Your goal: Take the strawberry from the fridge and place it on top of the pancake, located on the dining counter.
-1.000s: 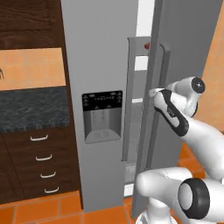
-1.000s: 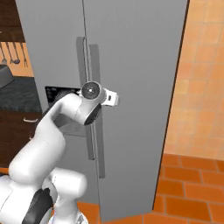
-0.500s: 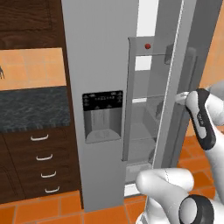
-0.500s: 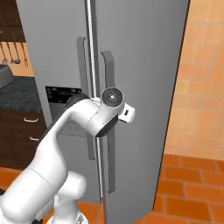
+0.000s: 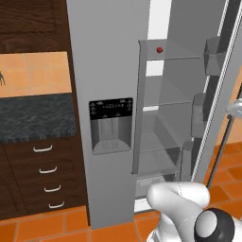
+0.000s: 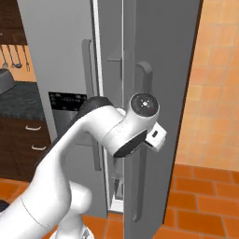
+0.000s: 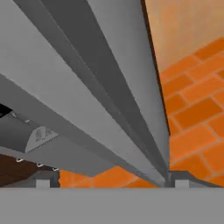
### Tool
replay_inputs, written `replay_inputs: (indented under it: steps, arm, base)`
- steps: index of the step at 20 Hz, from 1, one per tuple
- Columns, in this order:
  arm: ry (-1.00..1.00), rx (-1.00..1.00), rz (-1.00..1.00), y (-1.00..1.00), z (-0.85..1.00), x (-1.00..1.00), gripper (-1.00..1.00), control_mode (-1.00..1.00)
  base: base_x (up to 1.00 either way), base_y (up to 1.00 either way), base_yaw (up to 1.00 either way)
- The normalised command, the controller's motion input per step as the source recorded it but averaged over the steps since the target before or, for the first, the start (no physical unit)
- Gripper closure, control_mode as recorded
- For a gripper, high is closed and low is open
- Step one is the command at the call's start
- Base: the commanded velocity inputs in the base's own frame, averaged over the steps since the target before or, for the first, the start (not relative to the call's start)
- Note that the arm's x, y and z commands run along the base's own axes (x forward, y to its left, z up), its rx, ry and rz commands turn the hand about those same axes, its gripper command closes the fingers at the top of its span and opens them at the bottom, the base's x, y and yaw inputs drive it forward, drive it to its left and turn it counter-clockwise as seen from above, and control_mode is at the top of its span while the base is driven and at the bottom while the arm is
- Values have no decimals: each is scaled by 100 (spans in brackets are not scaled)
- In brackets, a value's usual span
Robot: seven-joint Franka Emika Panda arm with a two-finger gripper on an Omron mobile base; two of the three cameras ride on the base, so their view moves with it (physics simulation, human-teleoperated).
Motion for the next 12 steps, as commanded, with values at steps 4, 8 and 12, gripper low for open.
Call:
replay_inputs:
  steps: [4,8,12]
  arm:
    - [3,-41,-10,79,22,-91,-100,-100]
    - [12,-70,-6,100,1,-24,-100,-100]
    - [37,-79,-1,75,-27,24,-100,-100]
  base:
    - [0,0,0]
    - [0,0,0]
    - [0,0,0]
